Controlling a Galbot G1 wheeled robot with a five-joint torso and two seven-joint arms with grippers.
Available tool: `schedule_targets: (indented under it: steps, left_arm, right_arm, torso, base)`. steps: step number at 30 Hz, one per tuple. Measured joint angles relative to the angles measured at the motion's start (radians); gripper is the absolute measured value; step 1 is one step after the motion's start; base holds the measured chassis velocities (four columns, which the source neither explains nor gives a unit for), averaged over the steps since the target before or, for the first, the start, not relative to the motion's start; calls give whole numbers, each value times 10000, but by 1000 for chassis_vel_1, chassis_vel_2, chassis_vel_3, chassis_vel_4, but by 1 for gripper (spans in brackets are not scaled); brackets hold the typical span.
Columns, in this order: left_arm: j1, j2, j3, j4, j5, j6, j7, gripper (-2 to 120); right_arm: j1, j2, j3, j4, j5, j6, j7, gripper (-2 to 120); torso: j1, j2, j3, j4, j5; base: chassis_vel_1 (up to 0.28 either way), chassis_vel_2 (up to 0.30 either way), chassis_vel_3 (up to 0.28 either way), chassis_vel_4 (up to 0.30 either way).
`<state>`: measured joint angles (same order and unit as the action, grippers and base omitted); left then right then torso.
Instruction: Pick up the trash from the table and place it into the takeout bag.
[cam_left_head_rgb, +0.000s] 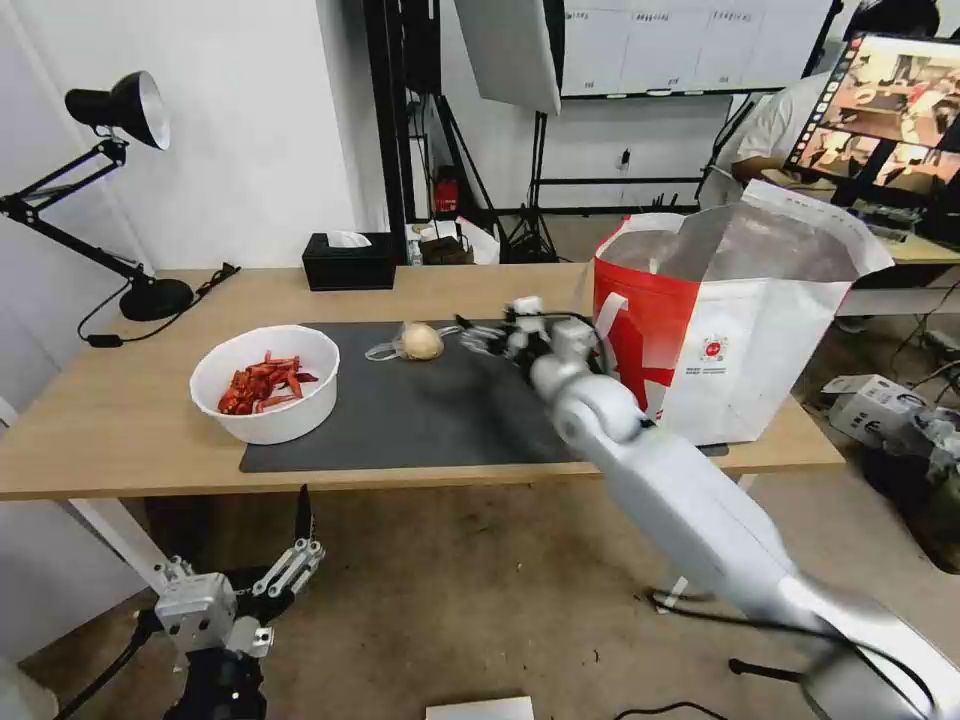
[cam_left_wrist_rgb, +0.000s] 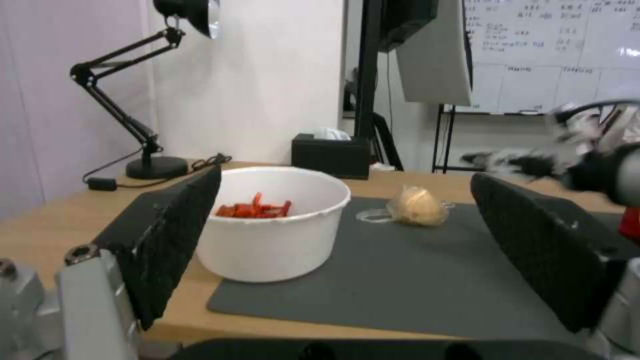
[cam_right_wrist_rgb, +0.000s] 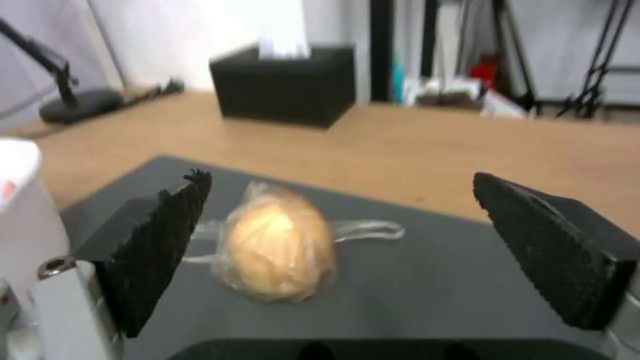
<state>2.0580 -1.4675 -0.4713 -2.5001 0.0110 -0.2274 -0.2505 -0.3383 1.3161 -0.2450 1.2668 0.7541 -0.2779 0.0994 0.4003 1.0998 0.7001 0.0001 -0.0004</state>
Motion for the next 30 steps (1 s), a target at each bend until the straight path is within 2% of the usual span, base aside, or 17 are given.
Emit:
schedule_targets:
  steps: [2,3,11,15,20,25,27,29,30]
  left_arm:
    - [-153,57,14,0,-50,163,-19,100]
    - [-166,67,7,0,-74,171,-21,100]
    - [-257,86,-54,0,-223,196,-25,100]
    - [-331,90,-183,0,-347,209,-27,100]
    - [-397,122,-288,0,-470,231,-28,100]
    - [-462,126,-272,0,-502,309,-29,100]
    - [-483,131,-245,1,-504,339,-28,100]
    - [-487,138,-245,0,-504,339,-28,100]
    - [-490,147,-251,0,-507,340,-28,100]
  right_arm:
    - [906,1072,-184,-2120,-311,-331,-984,100]
    - [1118,1294,-198,-2540,-341,-376,-1279,100]
    - [1840,2293,-130,-4435,-410,-487,-1806,100]
    - [2077,2582,-110,-5165,-548,-549,-1983,100]
    - [2124,2602,-116,-5382,-581,-650,-2034,99]
    - [2097,2588,-106,-5424,-526,-744,-2260,85]
    - [2094,2583,-88,-5495,-501,-765,-2416,73]
    - [2086,2579,-78,-5523,-501,-781,-2483,70]
    - [2076,2577,-65,-5546,-500,-797,-2510,63]
  torso:
    - [-1,1,0,0,1]
    - [-2,2,-1,-1,1]
    - [-2,1,-1,0,2]
    - [-2,1,-1,1,3]
    - [-2,1,-1,-2,3]
    - [-3,2,-1,-1,4]
    - [-3,2,-2,-1,3]
    - [-3,3,-1,-2,4]
    - [-3,3,-2,-2,4]
  base:
    - [0,0,0,0]
    - [0,0,0,0]
    - [0,0,0,0]
    - [0,0,0,0]
    - [0,0,0,0]
    - [0,0,0,0]
    - [0,0,0,0]
    - [0,0,0,0]
    - [0,0,0,0]
